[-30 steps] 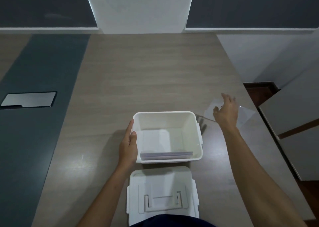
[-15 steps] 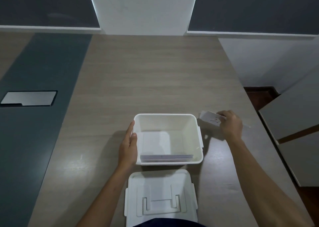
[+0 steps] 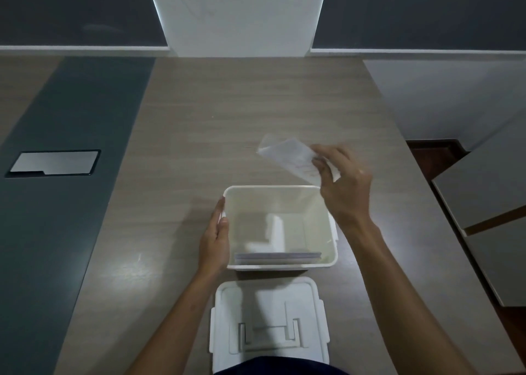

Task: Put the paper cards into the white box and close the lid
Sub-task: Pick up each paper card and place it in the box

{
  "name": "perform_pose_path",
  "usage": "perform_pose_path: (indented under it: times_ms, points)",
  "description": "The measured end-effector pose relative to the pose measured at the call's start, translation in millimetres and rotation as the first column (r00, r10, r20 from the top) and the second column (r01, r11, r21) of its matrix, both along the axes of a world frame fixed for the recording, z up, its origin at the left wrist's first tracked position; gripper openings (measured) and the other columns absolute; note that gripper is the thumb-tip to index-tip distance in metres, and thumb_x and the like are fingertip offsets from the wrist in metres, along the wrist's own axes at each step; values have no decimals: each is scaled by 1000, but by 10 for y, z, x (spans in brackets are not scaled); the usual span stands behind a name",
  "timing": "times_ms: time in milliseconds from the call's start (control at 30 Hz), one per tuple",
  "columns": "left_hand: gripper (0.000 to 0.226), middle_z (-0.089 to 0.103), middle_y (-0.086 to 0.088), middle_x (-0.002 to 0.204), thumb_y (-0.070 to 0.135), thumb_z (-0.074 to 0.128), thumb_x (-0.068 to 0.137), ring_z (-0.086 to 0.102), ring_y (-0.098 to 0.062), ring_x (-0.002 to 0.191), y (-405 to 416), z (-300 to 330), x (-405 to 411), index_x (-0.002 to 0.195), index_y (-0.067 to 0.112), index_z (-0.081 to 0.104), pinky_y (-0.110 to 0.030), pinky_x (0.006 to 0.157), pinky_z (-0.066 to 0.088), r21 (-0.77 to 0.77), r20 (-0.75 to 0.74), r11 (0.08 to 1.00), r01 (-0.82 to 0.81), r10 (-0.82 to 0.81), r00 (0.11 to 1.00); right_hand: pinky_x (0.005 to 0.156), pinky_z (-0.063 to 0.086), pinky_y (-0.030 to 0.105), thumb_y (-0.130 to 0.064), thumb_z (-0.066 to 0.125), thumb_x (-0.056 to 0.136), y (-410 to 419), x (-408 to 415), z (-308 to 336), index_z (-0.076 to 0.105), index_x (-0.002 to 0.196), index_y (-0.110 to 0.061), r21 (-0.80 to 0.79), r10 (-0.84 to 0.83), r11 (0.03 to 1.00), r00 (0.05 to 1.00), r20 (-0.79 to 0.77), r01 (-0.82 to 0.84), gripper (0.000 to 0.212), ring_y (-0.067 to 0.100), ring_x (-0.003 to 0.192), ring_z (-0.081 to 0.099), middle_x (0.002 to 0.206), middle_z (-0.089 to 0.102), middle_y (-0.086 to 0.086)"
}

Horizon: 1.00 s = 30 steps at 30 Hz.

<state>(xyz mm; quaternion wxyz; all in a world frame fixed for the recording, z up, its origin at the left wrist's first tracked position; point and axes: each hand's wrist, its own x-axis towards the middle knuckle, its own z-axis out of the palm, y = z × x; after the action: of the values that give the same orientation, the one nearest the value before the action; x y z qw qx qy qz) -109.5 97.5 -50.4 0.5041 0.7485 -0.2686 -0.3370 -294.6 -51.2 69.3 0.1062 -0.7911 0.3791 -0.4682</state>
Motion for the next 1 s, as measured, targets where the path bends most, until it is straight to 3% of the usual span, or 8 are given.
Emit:
perform_pose_path:
  times_ms: [133,233,367,600,833,1000]
  points:
    - [43,46,19,137,28,35,104,44,-3,124,-9,-15,14,144,45,38,-23,102,34,10,-19,1000,7,-7,1000,75,49,14,3,67,85,237,83,-9,73,108,-9,80,225,973,969,-101,-217,27,4,85,57,97,69,5]
    - [44,43,22,136,26,34,104,39,1,126,-9,-17,13,145,43,38,-18,101,29,3,-2,1000,20,-20,1000,71,54,28,2,67,85,337,92,-183,74,108,-11,205,348,929,917,-197,-308,27,16,80,64,95,69,4]
    - [45,41,25,139,22,36,103,38,4,129,5,-48,21,144,43,40,-17,101,29,-15,-4,1000,18,-18,1000,70,56,40,1,65,85,452,128,-520,75,107,-15,403,439,866,835,-331,-295,28,25,82,68,97,70,4]
    - [46,41,26,139,20,36,103,37,7,130,0,-14,9,144,41,41,-15,103,27,-36,-50,999,4,-6,999,81,52,36,-7,59,92,642,175,-801,71,117,-23,600,574,759,693,-437,-251,32,21,93,63,107,68,1]
    - [45,43,26,136,22,36,103,38,6,128,8,-24,10,144,42,40,-9,95,27,-24,-44,1000,13,-14,999,85,50,35,-13,53,95,752,160,-836,69,120,-24,677,625,701,649,-434,-223,31,20,101,61,114,67,-1]
    - [46,44,23,134,22,36,103,38,3,126,2,-24,15,144,42,39,-18,99,28,-6,-17,1000,20,-20,1000,90,48,30,-18,52,98,794,112,-816,69,119,-21,703,563,687,747,-354,-185,27,17,105,63,115,71,-4]
